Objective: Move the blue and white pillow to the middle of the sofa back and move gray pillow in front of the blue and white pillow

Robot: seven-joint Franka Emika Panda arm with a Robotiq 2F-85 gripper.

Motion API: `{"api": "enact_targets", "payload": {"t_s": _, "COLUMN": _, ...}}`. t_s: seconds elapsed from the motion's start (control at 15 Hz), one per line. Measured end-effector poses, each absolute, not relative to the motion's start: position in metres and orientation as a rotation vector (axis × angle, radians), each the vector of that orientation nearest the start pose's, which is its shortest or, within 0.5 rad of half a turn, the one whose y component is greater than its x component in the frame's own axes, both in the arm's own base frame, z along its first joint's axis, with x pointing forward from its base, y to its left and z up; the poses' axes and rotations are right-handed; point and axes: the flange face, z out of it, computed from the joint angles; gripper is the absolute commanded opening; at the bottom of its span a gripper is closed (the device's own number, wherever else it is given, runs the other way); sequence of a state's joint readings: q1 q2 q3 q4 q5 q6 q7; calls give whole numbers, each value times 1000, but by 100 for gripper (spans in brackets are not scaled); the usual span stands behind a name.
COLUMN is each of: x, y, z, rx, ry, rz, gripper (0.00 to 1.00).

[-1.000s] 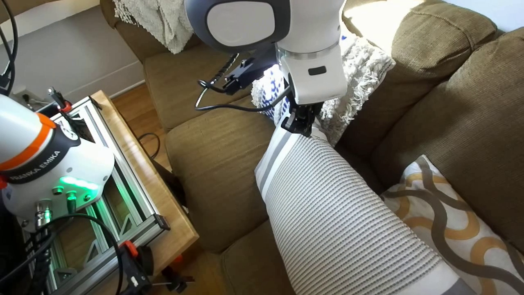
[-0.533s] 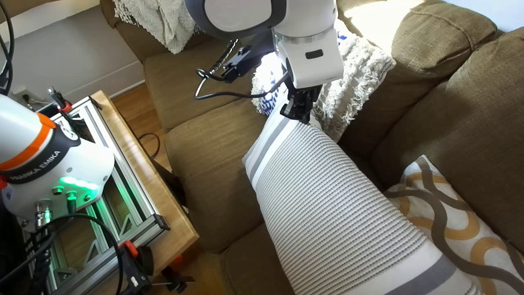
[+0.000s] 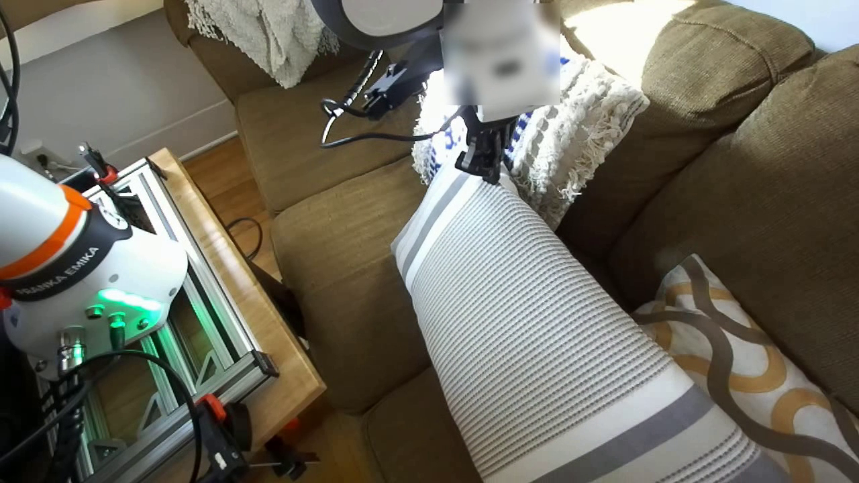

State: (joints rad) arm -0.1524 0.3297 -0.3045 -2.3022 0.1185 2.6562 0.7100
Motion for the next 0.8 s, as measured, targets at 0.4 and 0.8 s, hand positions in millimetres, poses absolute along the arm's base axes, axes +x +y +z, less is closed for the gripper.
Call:
{"api": "enact_targets", "payload": {"t_s": 0.4, "x": 480, "y": -228, "z": 211, "rx": -2597, "ry": 1825, "rz": -69, "gripper": 1}}
{"api": "enact_targets", "payload": {"t_s": 0.8, "x": 483, "y": -222, "z": 208, "rx": -2628, "ry": 1798, "rz": -58, "gripper": 0}}
